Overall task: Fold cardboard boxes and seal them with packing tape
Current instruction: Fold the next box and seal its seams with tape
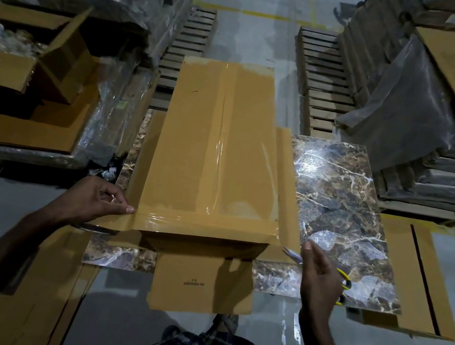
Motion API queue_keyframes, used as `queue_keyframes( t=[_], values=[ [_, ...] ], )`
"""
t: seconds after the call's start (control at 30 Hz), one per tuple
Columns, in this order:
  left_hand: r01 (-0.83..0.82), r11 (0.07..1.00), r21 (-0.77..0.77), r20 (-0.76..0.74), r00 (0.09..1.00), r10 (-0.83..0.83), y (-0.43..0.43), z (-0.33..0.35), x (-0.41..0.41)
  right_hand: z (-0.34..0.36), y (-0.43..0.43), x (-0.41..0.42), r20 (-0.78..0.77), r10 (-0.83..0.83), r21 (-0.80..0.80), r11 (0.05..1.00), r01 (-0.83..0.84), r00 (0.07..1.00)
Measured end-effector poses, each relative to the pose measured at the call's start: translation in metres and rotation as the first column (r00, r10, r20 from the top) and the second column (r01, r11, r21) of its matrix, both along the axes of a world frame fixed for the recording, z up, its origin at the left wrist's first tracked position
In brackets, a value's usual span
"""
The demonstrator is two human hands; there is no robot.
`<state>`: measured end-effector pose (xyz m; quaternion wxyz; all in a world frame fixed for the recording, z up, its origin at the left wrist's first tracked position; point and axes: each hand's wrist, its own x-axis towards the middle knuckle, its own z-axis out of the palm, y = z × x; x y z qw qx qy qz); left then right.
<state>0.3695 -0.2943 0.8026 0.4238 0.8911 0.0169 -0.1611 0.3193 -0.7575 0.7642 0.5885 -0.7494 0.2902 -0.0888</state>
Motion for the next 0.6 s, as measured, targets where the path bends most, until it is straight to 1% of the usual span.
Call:
queue_keyframes(
  t=[0.07, 0.1, 0.2, 0.37, 0.47, 0.6],
  values=[
    [0.000, 1.000, -0.003, 0.001, 1.000, 0.000, -0.002, -0.001, 0.000, 0.023, 0.013, -0.001, 0.116, 0.117, -0.079, 0.991, -0.108, 0.986],
    [0.002, 1.000, -0.007, 0.001, 1.000, -0.002, -0.003, -0.001, 0.000, 0.030, 0.021, 0.001, 0.136, 0.184, -0.101, 0.980, -0.171, 0.973],
    [0.001, 1.000, -0.027, -0.003, 1.000, -0.001, -0.006, -0.002, 0.002, 0.036, 0.043, 0.005, 0.105, 0.309, -0.056, 0.951, -0.305, 0.945],
    [-0.007, 1.000, -0.023, 0.012, 1.000, 0.007, -0.007, -0.005, 0.004, 0.026, 0.051, 0.008, 0.085, 0.289, -0.002, 0.957, -0.290, 0.954],
    [-0.018, 0.999, -0.027, 0.017, 1.000, 0.018, -0.009, -0.006, 0.003, 0.019, 0.041, 0.009, 0.011, 0.329, 0.072, 0.942, -0.329, 0.944],
    [-0.040, 0.998, -0.046, 0.047, 0.998, 0.042, -0.017, -0.008, -0.003, 0.026, 0.033, 0.016, -0.027, 0.370, 0.048, 0.928, -0.368, 0.929]
  ],
)
